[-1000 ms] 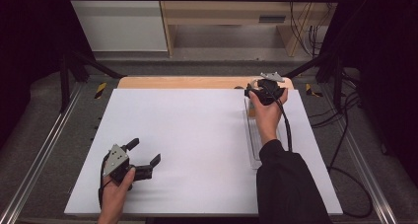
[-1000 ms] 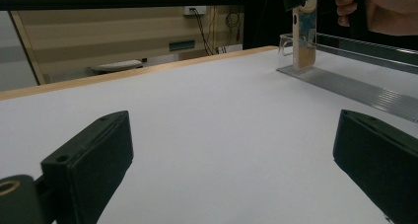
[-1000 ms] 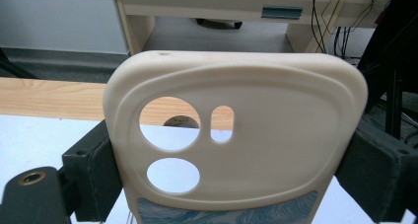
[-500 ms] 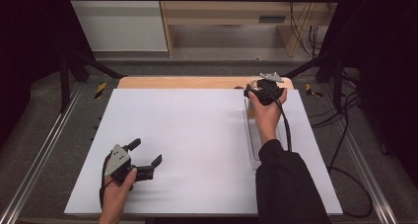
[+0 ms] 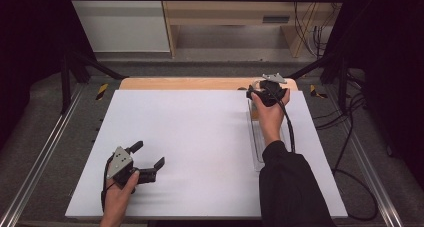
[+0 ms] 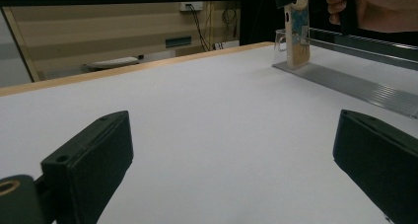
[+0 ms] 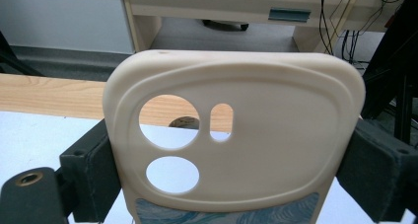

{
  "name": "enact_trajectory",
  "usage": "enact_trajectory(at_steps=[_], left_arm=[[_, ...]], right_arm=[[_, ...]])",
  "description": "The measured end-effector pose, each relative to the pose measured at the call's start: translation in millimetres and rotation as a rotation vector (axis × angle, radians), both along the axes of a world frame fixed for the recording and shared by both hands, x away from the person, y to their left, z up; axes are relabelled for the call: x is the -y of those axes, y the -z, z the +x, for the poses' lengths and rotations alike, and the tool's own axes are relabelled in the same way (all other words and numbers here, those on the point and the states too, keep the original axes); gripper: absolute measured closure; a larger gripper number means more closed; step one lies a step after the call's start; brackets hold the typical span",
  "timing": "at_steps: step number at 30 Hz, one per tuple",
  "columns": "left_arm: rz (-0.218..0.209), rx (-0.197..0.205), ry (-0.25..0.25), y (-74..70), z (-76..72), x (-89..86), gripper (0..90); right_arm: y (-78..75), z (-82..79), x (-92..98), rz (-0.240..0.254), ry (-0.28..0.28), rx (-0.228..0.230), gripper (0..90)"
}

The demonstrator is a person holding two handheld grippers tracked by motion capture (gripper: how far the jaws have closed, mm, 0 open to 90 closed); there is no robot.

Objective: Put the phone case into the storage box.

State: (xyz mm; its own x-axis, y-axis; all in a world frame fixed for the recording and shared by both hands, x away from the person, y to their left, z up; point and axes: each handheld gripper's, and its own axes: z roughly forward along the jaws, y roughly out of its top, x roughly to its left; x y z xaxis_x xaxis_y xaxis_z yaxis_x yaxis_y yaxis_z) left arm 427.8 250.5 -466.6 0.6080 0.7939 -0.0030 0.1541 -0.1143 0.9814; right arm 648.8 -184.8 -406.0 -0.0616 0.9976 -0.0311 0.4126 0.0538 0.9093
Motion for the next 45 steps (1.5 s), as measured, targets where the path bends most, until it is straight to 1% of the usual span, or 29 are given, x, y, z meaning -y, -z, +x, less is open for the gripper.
enact_trajectory(at_steps=[9,18,22,33,38,41,45], left_arm=[[0.001,0.0,0.0,0.1,0.1,0.1,1.8],[-0.002,-0.001,-0.002,0.0,0.0,-0.7,1.8],[-0.002,0.0,-0.001,0.0,-0.3,-0.6,1.8],[-0.001,-0.002,-0.001,0.2,-0.5,-0.3,1.8],[0.001,-0.003,0.0,0.3,-0.5,-0.6,1.8],[0.001,-0.005,-0.002,0.4,-0.4,-0.9,1.8],[-0.002,-0.005,-0.003,0.3,-0.4,-1.4,1.8]], right_arm=[[0.0,1.2,0.4,-0.004,-0.021,-0.003,10.5],[0.2,2.2,0.1,-0.004,-0.019,-0.008,9.9],[1.4,1.8,-1.2,-0.007,-0.019,-0.017,7.3],[0.2,0.6,-2.0,-0.01,-0.022,-0.015,6.9],[-1.6,-0.1,-1.7,0.017,-0.028,-0.011,6.3],[-2.0,-0.3,-2.4,0.014,-0.038,-0.007,6.3],[-1.7,-0.3,-2.2,0.022,-0.041,-0.006,5.8]])
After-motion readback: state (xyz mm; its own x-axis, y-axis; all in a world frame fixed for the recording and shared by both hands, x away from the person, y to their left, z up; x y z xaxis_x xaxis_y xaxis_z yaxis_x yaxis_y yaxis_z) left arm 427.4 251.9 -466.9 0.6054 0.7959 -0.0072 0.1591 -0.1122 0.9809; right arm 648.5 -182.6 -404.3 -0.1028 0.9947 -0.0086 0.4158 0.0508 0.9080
